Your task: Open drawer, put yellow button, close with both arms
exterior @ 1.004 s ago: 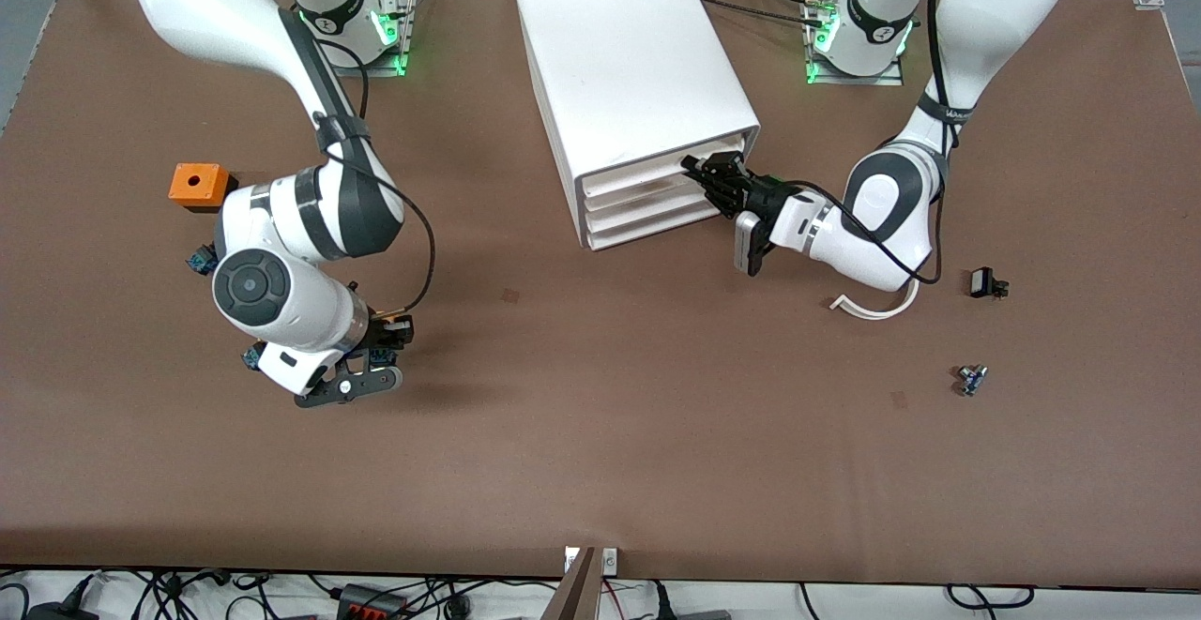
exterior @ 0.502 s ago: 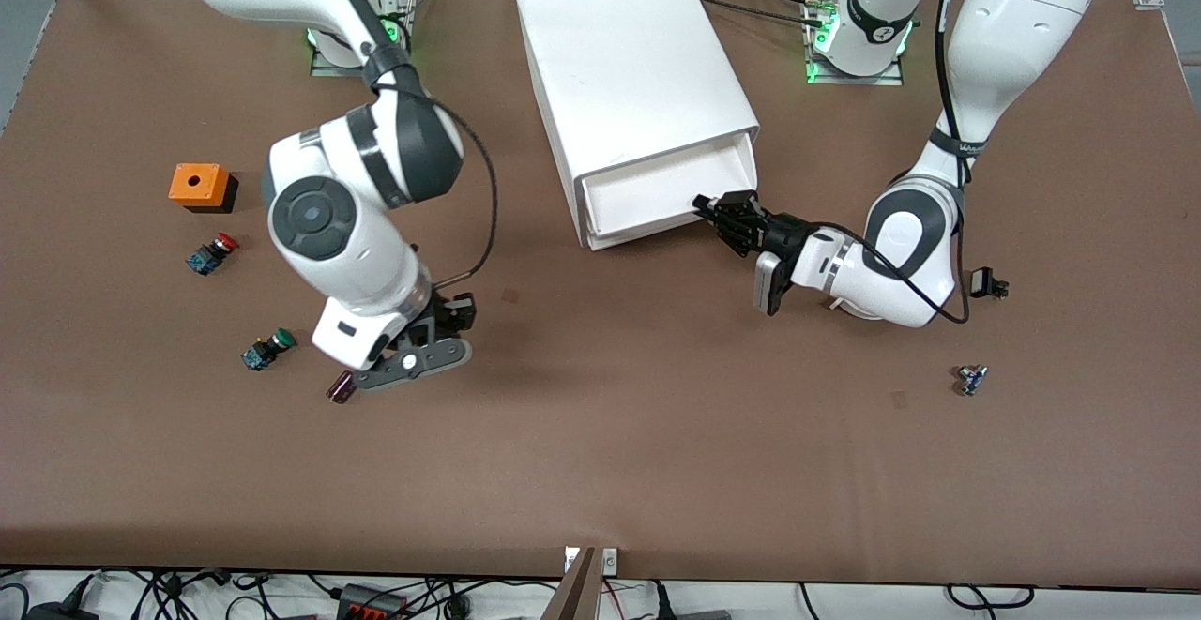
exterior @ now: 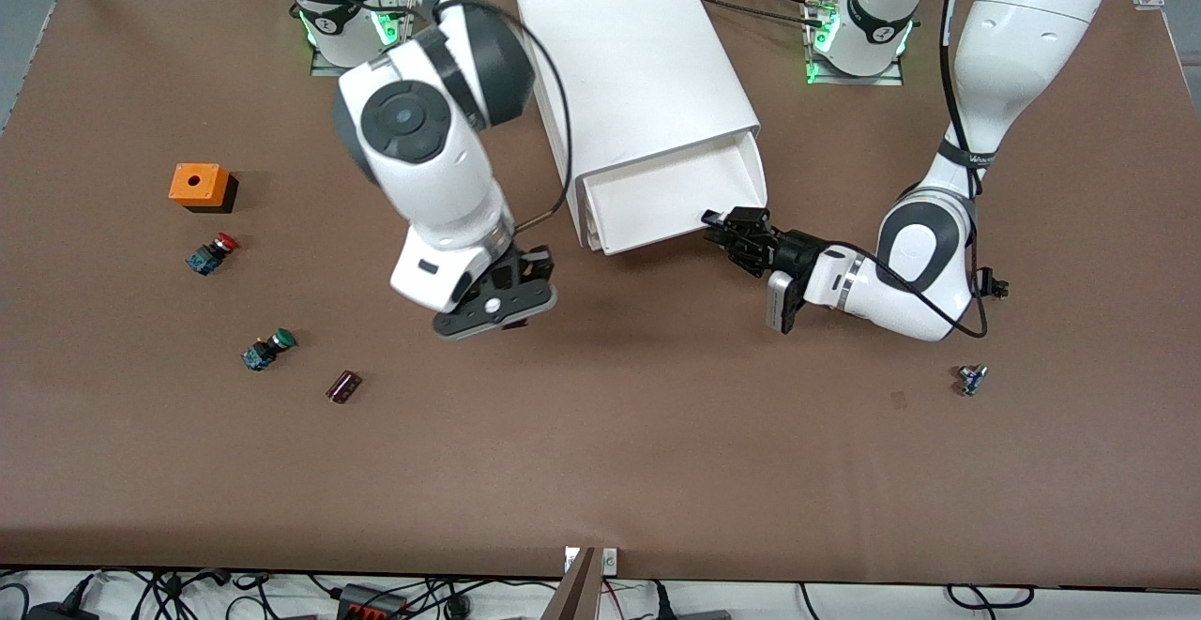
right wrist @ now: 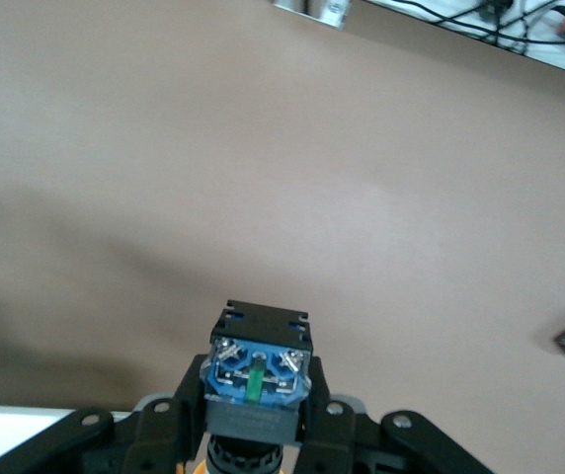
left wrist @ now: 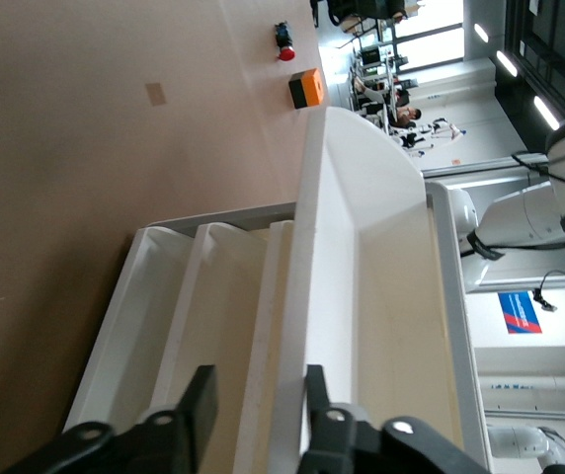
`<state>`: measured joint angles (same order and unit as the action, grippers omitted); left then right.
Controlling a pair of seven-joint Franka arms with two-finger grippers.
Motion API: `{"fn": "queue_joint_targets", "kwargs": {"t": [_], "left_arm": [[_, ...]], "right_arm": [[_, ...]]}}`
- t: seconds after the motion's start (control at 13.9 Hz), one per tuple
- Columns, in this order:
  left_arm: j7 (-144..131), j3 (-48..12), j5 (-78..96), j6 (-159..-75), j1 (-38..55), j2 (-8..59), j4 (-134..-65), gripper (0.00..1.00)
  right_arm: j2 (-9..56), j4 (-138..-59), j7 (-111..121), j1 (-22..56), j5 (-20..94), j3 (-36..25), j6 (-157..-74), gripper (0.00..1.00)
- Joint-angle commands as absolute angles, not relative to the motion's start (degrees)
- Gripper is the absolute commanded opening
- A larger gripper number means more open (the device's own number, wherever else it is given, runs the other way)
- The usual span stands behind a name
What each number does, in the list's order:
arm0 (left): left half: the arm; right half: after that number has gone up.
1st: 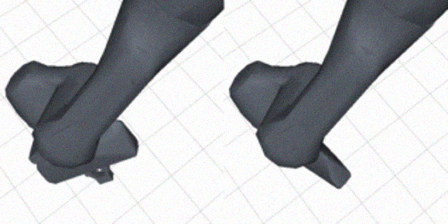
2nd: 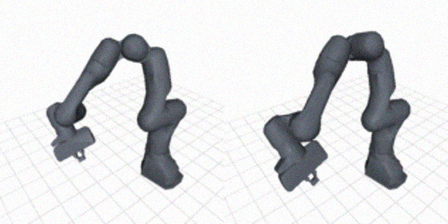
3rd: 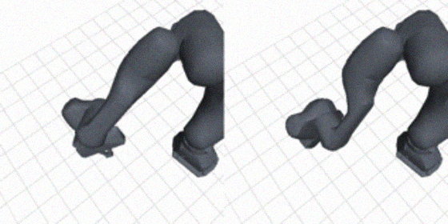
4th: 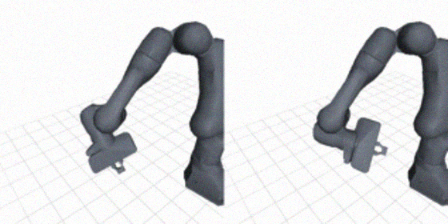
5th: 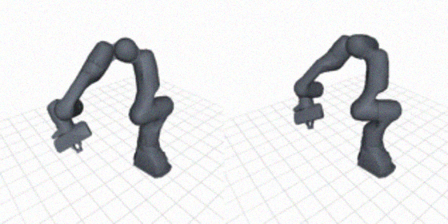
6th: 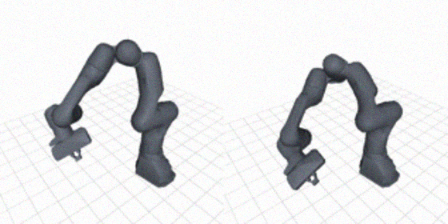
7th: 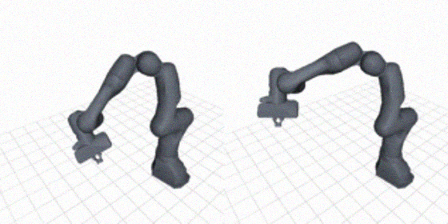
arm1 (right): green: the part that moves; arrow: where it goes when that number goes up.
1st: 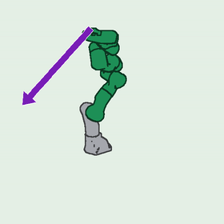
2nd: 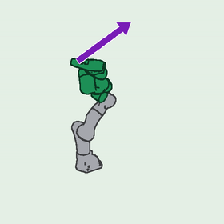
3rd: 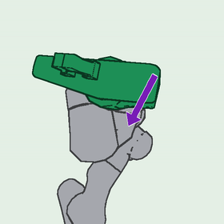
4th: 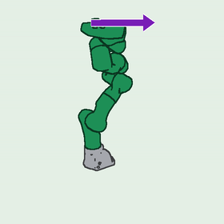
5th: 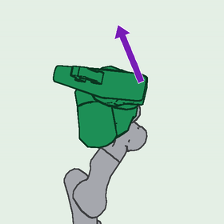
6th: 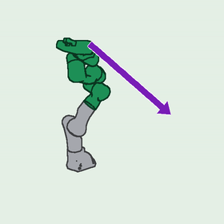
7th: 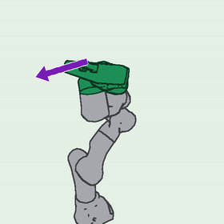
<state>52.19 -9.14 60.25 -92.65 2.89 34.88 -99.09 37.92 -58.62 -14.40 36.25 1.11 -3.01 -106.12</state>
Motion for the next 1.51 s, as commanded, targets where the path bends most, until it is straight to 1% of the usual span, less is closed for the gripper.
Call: {"fn": "queue_joint_targets", "kwargs": {"t": [0.0,0.22,0.36,0.5,0.72,0.86,0.93,1.0,1.15,1.43], "left_arm": [[43.1,-8.9,55.9,-90.5,2.3,32.7,-96.3,1.0],[24.7,-8.8,47.2,-85.6,1.7,29.5,-90.3,1.0],[12.3,-8.9,42.7,-82.4,1.3,29.0,-86.2,1.0],[2.2,-9.6,34.6,-80.3,1.4,28.7,-82.0,1.0],[-8.5,-10.0,20.5,-80.0,3.7,26.3,-80.9,1.0],[-10.6,-10.0,8.1,-80.9,6.3,24.7,-80.8,1.0],[-11.2,-10.0,5.1,-80.9,6.6,24.3,-80.5,1.0],[-11.3,-9.8,4.7,-80.4,6.4,24.3,-80.0,1.0],[-11.1,-9.1,4.0,-78.9,6.1,25.1,-75.9,1.0],[-11.2,-8.8,4.5,-79.2,4.0,25.8,-75.3,1.0]], "right_arm": [[38.7,-55.3,-19.7,40.2,1.0,-3.7,-105.2,0.0],[38.8,-55.2,-20.6,43.8,1.0,-3.9,-105.9,0.0],[39.2,-55.2,-24.2,46.0,1.0,-3.8,-107.0,0.0],[39.5,-55.2,-26.4,47.5,1.0,-3.5,-108.9,0.0],[41.1,-55.2,-29.1,49.1,1.1,-3.3,-109.4,0.0],[42.8,-55.2,-31.5,51.0,1.0,-3.5,-110.3,0.0],[43.3,-55.2,-31.6,51.7,1.0,-3.7,-110.3,0.0],[43.5,-55.3,-31.6,52.1,1.0,-3.6,-110.2,0.0],[43.6,-55.4,-31.6,52.2,1.2,-3.4,-109.3,0.0],[43.7,-55.6,-31.6,52.6,1.3,-3.3,-105.6,0.0]]}}
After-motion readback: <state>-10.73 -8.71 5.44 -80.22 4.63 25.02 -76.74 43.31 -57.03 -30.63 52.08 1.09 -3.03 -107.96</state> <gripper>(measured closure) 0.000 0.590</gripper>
